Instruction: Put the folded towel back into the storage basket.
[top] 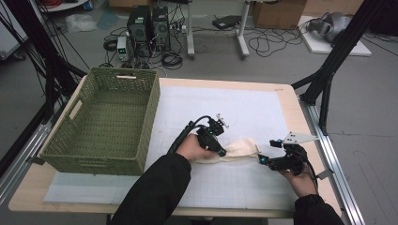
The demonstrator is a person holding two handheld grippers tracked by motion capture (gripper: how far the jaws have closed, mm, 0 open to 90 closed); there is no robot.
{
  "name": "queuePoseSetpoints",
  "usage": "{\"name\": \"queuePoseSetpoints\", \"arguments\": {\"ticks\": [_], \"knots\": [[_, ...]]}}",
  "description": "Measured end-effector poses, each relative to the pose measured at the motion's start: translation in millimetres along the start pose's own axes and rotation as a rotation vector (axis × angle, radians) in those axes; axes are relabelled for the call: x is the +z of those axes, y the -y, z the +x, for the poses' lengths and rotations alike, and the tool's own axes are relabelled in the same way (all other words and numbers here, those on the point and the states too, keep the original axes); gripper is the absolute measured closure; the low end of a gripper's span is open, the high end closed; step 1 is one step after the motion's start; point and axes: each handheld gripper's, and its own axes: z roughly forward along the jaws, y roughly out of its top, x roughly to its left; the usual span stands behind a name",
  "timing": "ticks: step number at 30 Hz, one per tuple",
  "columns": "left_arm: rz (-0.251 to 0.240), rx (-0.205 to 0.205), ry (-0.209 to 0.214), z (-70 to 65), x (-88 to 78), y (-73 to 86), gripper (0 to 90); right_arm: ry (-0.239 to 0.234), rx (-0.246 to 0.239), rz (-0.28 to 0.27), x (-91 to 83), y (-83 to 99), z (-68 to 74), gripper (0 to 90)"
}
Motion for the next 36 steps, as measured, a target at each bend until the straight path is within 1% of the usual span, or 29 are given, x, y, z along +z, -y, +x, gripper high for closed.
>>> {"name": "queuePoseSetpoints", "arguments": {"ticks": [5, 9, 10, 11, 12, 14, 16, 19, 23, 24, 26, 29, 30, 32, 33, 36], "knots": [[-0.015, -0.003, 0.005, -0.6, -2.2, 2.3, 83.1, 0.02, 0.0, -0.009, -9.5, 4.0, 2.8, 14.7], [-0.043, -0.021, 0.012, 0.1, -5.0, 5.9, 83.1, 0.027, 0.003, -0.019, -14.6, 6.8, 3.3, 12.9], [-0.054, -0.029, 0.028, 1.2, -6.6, 6.9, 83.1, 0.027, 0.01, -0.018, -15.7, 7.2, 3.8, 12.5], [-0.074, -0.046, 0.043, 2.2, -8.4, 7.9, 83.1, 0.03, 0.009, -0.023, -16.5, 7.7, 3.7, 12.4], [-0.1, -0.078, 0.044, 2.2, -10.3, 8.6, 83.1, 0.03, 0.008, -0.025, -17.6, 8.1, 3.9, 12.4], [-0.157, -0.128, 0.06, 3.9, -15.7, 9.7, 83.1, 0.032, 0.009, -0.035, -20.5, 8.4, 4.4, 12.2], [-0.197, -0.167, 0.066, 6.2, -22.4, 10.4, 83.1, 0.032, 0.008, -0.056, -23.8, 8.4, 4.7, 12.1], [-0.229, -0.185, 0.055, 7.9, -30.1, 11.2, 83.1, 0.037, 0.011, -0.078, -27.9, 8.2, 5.2, 12.1], [-0.237, -0.181, 0.046, 8.2, -32.9, 11.7, 83.1, 0.037, 0.01, -0.076, -27.7, 8.8, 5.1, 12.1], [-0.24, -0.186, 0.054, 8.2, -33.0, 11.6, 83.1, 0.034, 0.009, -0.078, -27.1, 9.0, 4.8, 12.1], [-0.261, -0.196, 0.063, 7.7, -34.0, 11.0, 83.1, 0.031, 0.007, -0.074, -26.6, 9.3, 4.7, 12.2], [-0.311, -0.238, 0.086, 8.8, -39.0, 10.6, 83.1, 0.031, 0.004, -0.077, -26.6, 8.9, 5.2, 12.1], [-0.337, -0.257, 0.107, 9.7, -41.8, 10.9, 83.1, 0.03, 0.005, -0.079, -26.6, 8.8, 5.2, 12.1], [-0.394, -0.294, 0.13, 11.1, -48.5, 11.1, 83.1, 0.03, 0.004, -0.081, -26.8, 8.8, 5.0, 12.1], [-0.428, -0.321, 0.141, 11.7, -52.4, 11.4, 83.0, 0.031, 0.0, -0.082, -26.4, 8.9, 4.6, 12.1], [-0.476, -0.353, 0.143, 13.3, -60.8, 13.1, 83.0, 0.028, -0.005, -0.081, -25.3, 8.6, 4.7, 12.1]]}}
